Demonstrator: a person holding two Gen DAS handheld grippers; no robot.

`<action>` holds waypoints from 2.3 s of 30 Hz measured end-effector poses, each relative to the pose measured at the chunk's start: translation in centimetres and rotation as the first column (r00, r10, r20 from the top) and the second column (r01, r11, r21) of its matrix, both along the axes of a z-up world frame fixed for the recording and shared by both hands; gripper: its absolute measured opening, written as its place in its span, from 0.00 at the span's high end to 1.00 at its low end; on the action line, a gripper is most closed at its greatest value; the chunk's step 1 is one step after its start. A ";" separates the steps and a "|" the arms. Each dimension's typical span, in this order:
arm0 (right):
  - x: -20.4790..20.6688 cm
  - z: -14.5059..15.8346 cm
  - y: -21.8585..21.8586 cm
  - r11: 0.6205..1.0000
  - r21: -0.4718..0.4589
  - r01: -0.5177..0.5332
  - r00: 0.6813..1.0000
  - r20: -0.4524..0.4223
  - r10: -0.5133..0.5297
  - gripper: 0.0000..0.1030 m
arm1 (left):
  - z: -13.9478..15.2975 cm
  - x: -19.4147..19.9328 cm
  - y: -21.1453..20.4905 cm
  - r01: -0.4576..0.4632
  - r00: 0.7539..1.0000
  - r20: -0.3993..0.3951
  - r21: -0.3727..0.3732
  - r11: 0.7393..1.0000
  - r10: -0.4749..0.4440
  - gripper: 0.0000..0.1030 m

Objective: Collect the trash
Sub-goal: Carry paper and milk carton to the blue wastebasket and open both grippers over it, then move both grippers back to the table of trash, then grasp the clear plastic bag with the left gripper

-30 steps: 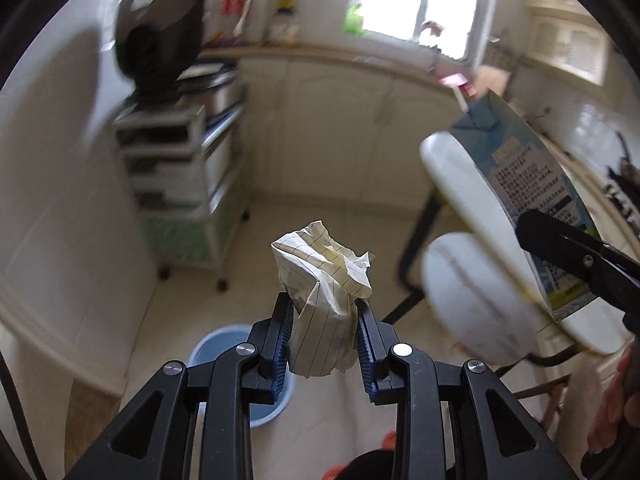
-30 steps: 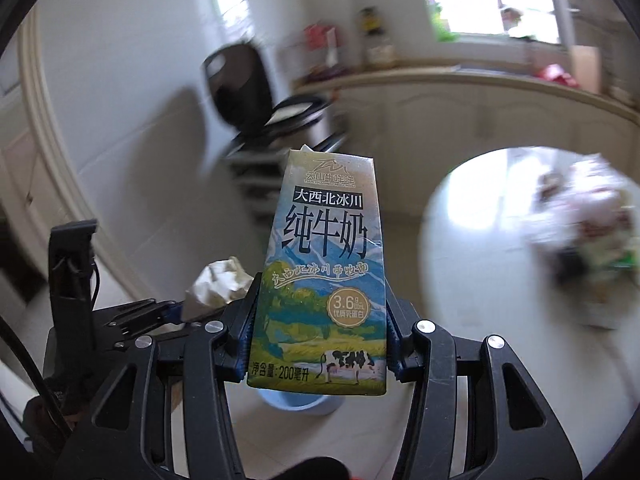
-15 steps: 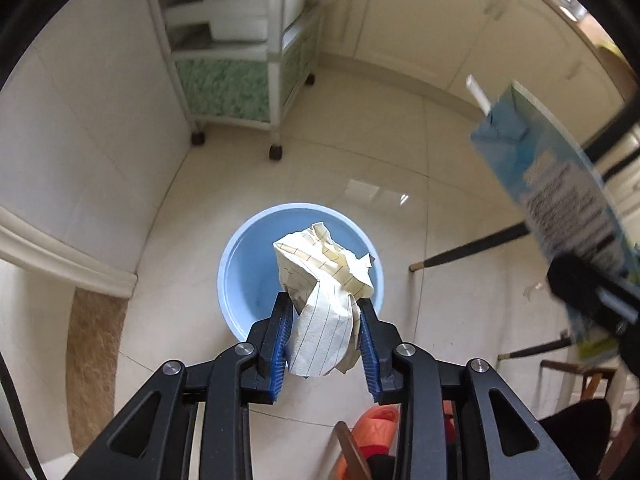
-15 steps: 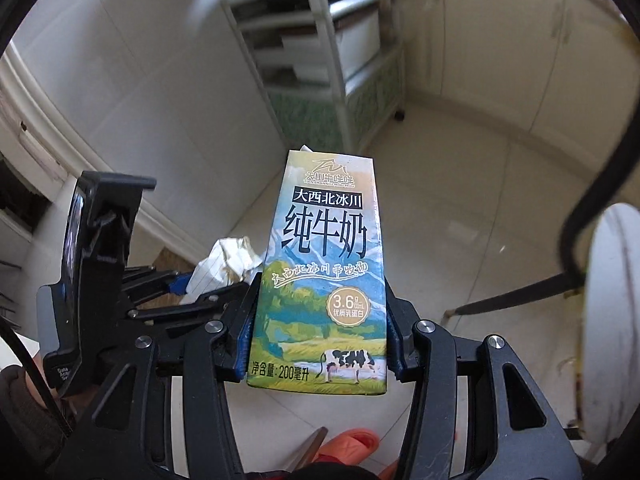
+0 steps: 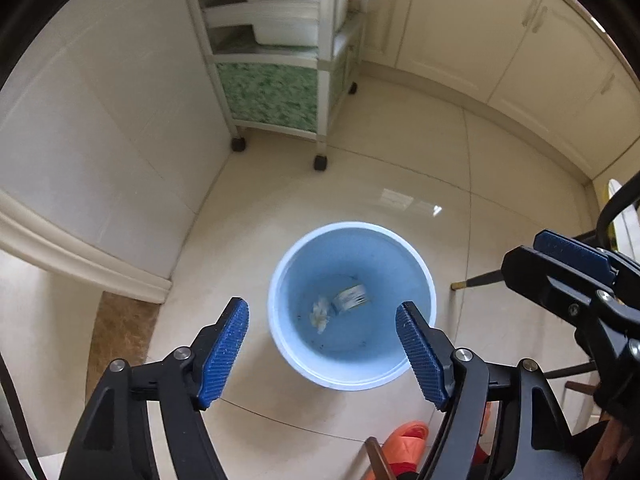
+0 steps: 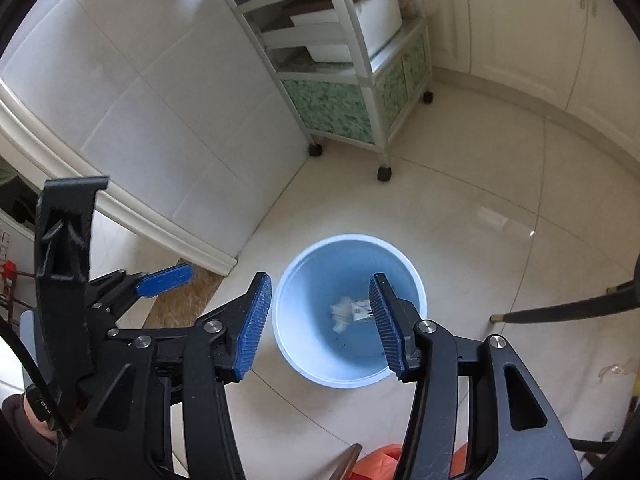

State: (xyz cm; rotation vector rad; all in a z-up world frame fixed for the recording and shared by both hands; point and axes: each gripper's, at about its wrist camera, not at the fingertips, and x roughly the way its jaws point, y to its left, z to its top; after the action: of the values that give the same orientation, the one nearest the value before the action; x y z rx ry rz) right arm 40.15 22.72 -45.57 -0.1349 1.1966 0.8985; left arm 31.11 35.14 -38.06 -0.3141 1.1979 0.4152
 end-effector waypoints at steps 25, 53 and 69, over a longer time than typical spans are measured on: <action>-8.4 29.6 -26.0 0.877 0.285 0.387 0.711 0.514 -0.480 0.03 | 27.0 -8.8 -26.9 0.214 0.757 0.546 0.311 0.926 -0.359 0.01; -0.3 25.9 -49.5 0.663 0.221 0.715 0.565 0.376 -0.734 0.02 | 25.3 21.7 -46.0 0.511 0.708 0.333 0.369 0.777 -0.623 0.01; 2.7 24.4 -46.8 0.692 0.194 0.696 0.627 0.307 -0.716 0.02 | 23.7 23.0 -41.2 0.522 0.698 0.441 0.226 0.823 -0.564 0.66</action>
State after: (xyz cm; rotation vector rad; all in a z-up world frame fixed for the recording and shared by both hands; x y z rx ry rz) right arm 42.89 -24.05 -21.15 0.2128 0.7585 0.1763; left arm 54.10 -6.10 -14.39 0.0293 0.7095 -0.1431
